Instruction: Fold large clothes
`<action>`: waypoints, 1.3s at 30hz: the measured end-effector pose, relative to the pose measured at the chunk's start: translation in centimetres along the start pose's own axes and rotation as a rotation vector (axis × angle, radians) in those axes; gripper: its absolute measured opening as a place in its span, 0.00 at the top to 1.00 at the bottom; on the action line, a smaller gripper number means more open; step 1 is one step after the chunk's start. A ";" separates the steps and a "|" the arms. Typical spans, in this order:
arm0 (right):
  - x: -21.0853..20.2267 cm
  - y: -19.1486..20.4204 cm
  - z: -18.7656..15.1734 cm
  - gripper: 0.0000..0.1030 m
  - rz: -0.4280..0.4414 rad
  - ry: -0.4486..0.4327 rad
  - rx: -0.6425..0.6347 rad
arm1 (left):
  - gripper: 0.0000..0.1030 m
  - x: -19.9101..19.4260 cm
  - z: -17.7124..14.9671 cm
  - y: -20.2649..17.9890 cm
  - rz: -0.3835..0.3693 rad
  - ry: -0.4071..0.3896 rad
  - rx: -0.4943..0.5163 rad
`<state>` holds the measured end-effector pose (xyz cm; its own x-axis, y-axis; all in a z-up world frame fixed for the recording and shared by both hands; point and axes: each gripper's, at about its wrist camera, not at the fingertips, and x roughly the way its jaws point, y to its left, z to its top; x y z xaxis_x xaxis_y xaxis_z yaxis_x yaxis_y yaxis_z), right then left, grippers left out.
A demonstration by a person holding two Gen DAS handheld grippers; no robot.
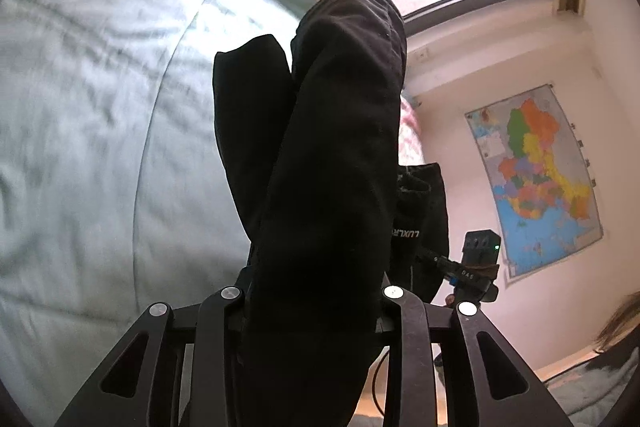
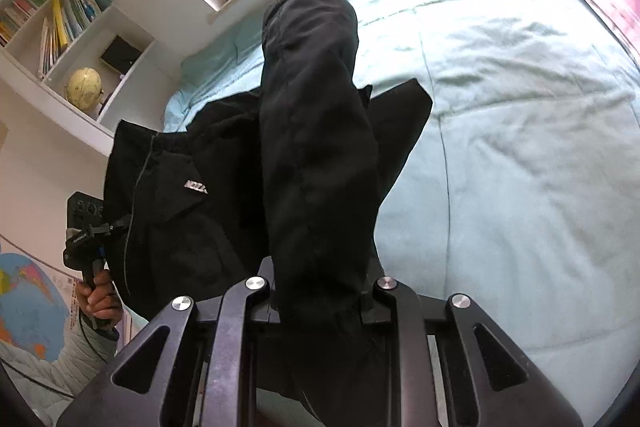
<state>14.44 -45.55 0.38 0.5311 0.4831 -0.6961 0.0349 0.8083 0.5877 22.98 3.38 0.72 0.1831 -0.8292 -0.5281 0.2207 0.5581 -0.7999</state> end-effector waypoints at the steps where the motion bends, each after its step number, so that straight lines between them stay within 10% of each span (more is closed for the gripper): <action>1: 0.0 -0.2 -1.0 0.76 -0.008 0.011 0.008 | 0.68 0.1 -0.8 0.6 0.003 0.010 -0.013; 8: 3.2 -3.6 -5.9 0.76 -0.024 0.112 0.106 | 0.62 2.6 -4.9 8.2 0.124 0.065 -0.205; 12: 4.2 -7.0 -6.4 0.71 -0.171 0.121 0.166 | 0.48 1.5 -6.4 16.6 0.122 0.012 -0.481; 16: 5.4 -12.3 -7.3 0.49 -0.210 0.144 0.328 | 0.43 0.9 -9.8 24.7 -0.201 -0.028 -0.837; 18: 5.8 -14.8 -8.3 0.44 -0.218 0.162 0.429 | 0.43 0.1 -10.3 25.4 -0.235 -0.048 -0.863; 23: 3.3 -14.8 -9.0 0.44 -0.252 0.116 0.445 | 0.43 -4.3 -7.8 20.3 0.033 -0.069 -0.627; 30: 0.0 -3.3 -7.2 0.44 -0.409 0.041 0.041 | 0.42 -3.9 -4.0 4.3 0.473 -0.015 -0.035; 35: 5.9 2.2 -8.3 0.44 -0.358 0.137 -0.083 | 0.42 4.8 -5.9 -0.4 0.420 0.132 0.137; 39: 10.7 2.9 -9.9 0.43 -0.365 0.207 -0.058 | 0.42 11.5 -7.8 0.8 0.557 0.211 0.158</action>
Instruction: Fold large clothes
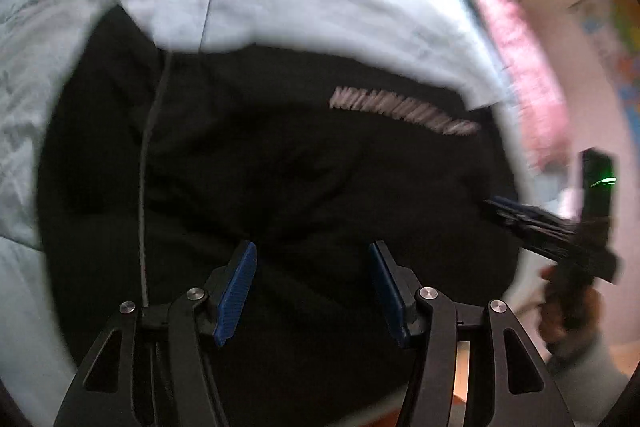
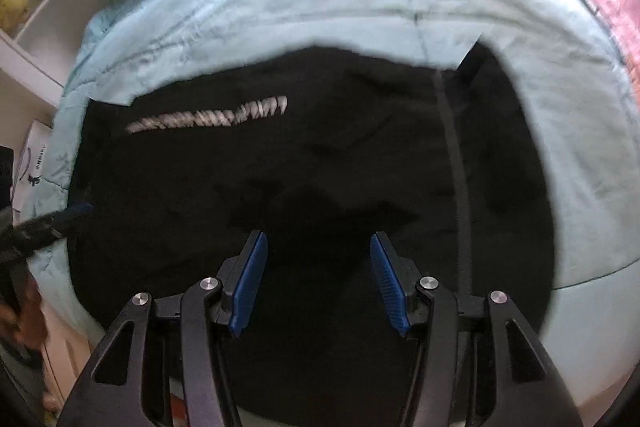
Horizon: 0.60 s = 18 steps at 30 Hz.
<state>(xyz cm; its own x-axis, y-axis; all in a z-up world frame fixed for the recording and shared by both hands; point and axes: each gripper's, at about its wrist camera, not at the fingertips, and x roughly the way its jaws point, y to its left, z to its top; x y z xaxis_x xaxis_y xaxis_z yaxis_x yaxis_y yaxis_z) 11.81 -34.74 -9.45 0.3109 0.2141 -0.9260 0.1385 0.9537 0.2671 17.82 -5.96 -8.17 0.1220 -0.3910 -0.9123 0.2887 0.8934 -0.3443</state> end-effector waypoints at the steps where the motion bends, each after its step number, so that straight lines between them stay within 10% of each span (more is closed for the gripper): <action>1: 1.0 0.0 -0.2 0.41 -0.008 0.021 0.003 | 0.42 1.1 -0.1 0.1 0.017 0.003 -0.014; 9: 2.9 -0.3 0.1 0.40 -0.042 0.104 0.042 | 0.42 0.5 1.8 -0.1 0.092 0.029 -0.059; 18: -8.6 2.7 0.7 0.40 -0.073 -0.124 -0.040 | 0.41 -11.8 3.5 -7.3 0.443 -0.296 0.143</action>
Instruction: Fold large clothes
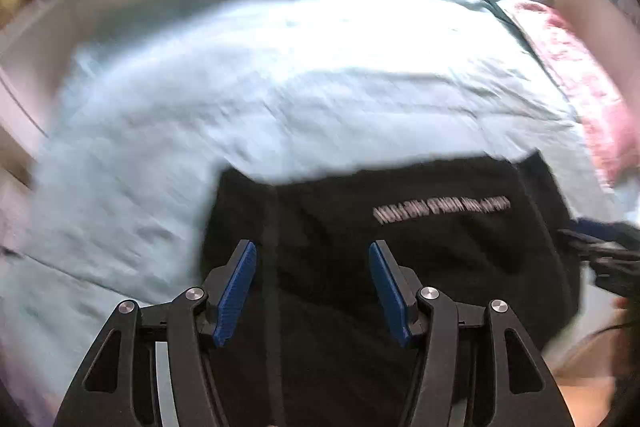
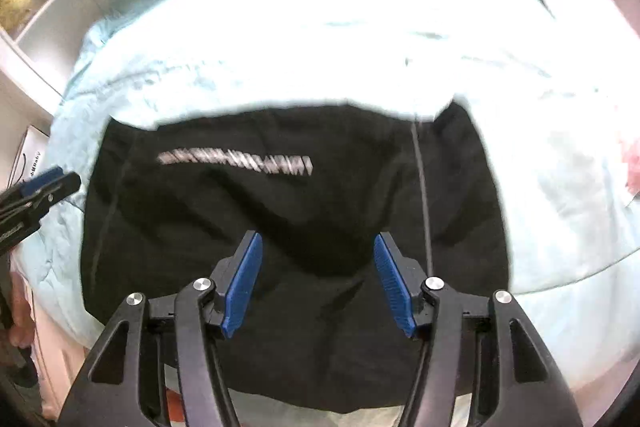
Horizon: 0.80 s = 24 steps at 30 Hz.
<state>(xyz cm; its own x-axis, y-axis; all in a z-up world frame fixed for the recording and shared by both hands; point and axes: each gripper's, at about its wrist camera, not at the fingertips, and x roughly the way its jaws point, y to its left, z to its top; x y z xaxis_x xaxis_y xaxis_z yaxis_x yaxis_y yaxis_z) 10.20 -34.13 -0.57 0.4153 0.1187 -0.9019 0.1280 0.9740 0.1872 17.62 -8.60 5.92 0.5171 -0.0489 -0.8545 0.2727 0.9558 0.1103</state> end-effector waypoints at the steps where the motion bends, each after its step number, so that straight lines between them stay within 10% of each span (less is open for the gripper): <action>1: -1.4 0.6 0.4 0.40 -0.007 -0.030 -0.013 | 0.41 -0.9 0.7 0.0 0.035 -0.029 0.005; 10: -10.5 4.7 4.7 0.40 -0.019 -0.207 -0.044 | 0.41 -11.3 4.1 1.5 0.005 -0.223 -0.059; 15: -13.9 6.2 5.3 0.34 -0.047 -0.240 -0.004 | 0.25 -12.7 4.1 -0.9 0.015 -0.280 -0.026; 24: -12.3 6.6 4.4 0.34 -0.102 -0.200 0.020 | 0.25 -8.2 0.4 -2.3 -0.060 -0.089 -0.050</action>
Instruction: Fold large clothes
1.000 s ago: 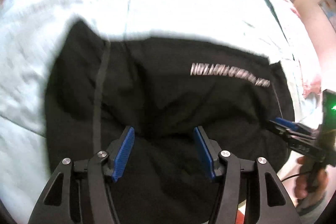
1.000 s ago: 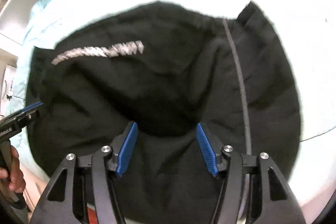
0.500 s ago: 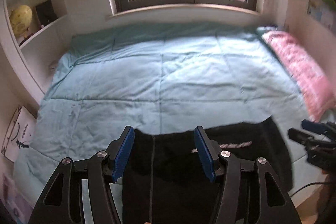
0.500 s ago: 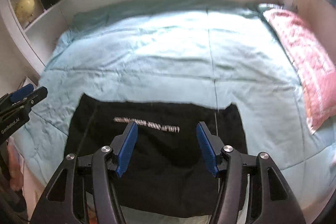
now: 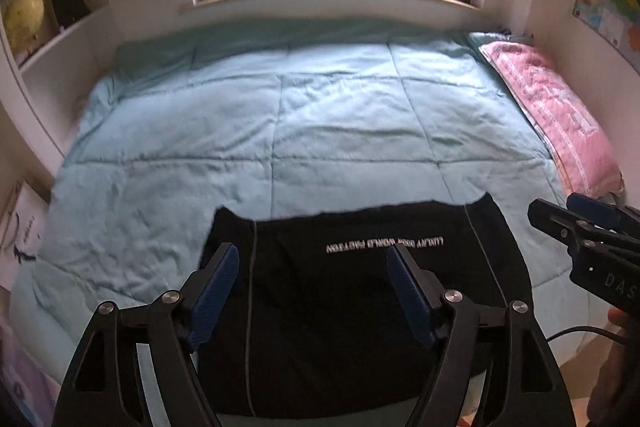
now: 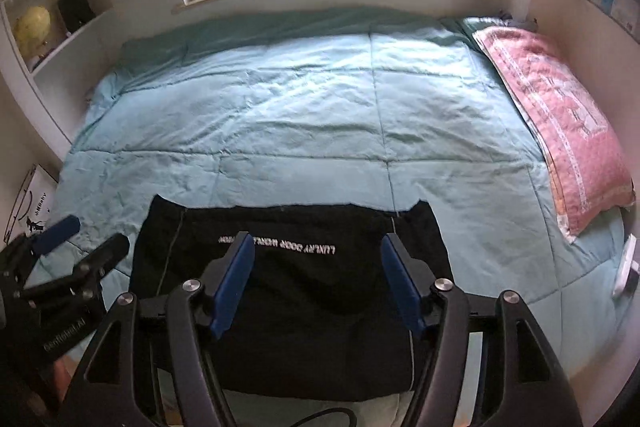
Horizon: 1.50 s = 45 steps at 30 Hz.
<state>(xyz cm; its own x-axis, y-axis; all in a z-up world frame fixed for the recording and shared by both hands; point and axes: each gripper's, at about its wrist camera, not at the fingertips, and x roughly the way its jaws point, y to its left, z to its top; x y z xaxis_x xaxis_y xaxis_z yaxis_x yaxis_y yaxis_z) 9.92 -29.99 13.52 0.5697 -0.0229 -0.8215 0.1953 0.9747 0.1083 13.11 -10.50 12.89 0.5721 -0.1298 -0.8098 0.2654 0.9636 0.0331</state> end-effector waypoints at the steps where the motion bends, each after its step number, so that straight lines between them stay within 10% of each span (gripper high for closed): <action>1: 0.4 0.0 -0.2 0.34 0.003 0.015 0.006 | 0.25 0.2 -0.1 -0.1 -0.001 0.005 0.002; 45: 5.3 -0.4 -3.9 0.34 -0.016 0.207 0.054 | 0.25 2.6 -1.8 0.0 -0.015 0.052 0.010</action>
<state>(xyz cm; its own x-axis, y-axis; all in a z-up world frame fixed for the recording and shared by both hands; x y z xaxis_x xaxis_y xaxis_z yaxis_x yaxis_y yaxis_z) 9.77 -29.63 6.94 0.3916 0.0136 -0.9200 0.2486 0.9612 0.1200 13.18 -10.37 9.76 0.5272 -0.1320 -0.8394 0.2813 0.9593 0.0259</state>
